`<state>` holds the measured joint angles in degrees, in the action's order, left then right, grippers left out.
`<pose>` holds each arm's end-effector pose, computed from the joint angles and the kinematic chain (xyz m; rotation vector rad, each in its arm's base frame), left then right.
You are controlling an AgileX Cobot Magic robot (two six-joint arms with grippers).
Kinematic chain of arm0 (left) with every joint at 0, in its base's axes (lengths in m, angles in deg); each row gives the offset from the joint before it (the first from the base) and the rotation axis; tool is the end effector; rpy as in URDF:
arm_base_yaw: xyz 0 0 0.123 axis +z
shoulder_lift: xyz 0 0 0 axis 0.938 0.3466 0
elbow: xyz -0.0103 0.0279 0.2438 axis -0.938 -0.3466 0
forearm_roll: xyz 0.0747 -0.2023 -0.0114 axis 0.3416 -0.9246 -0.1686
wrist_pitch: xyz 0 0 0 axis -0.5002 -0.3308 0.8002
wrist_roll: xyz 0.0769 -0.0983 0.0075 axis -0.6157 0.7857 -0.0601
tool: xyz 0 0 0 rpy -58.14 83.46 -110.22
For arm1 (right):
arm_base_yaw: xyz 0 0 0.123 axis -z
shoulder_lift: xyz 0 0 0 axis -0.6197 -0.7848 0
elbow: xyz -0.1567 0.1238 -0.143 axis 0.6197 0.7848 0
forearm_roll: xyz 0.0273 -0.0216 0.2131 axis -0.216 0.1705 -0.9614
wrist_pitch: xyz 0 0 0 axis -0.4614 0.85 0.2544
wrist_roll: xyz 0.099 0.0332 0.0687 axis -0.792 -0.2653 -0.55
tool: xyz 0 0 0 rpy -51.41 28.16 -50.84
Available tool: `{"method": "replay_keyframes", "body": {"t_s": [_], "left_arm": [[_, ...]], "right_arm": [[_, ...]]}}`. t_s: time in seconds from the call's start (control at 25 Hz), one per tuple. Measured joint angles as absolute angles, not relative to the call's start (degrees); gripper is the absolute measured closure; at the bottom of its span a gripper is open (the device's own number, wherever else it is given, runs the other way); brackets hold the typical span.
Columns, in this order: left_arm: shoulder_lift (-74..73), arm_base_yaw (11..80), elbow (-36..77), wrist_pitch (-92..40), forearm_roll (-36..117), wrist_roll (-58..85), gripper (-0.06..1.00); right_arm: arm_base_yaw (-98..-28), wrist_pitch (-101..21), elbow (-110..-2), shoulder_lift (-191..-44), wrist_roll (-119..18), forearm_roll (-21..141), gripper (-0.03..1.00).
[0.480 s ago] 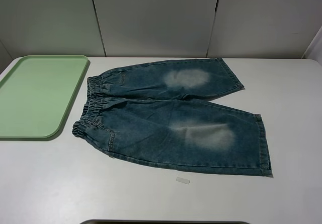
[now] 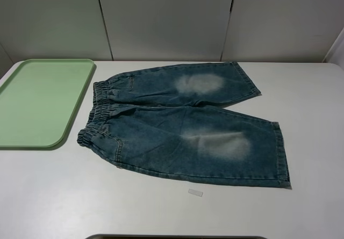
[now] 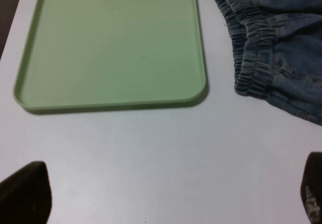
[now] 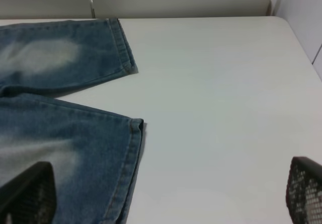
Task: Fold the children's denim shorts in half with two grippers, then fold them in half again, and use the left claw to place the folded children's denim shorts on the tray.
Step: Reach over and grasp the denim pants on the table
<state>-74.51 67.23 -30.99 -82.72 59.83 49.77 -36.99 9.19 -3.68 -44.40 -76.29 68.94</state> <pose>0.0330 0.0090 0.2436 0.0034 2.0357 0.0663 0.0358 -0.0033 0.2465 0.0750 2.0055 -0.0093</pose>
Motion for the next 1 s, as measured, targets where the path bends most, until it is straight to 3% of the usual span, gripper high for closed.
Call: {"method": "replay_keyframes", "body": {"t_s": [1.0], "left_arm": [[-74.51,67.23,-30.99,-82.77,60.08,49.77,-0.05]], "right_arm": [[-36.99,9.19,-3.68,-44.40,-76.29,68.94,0.27]]}}
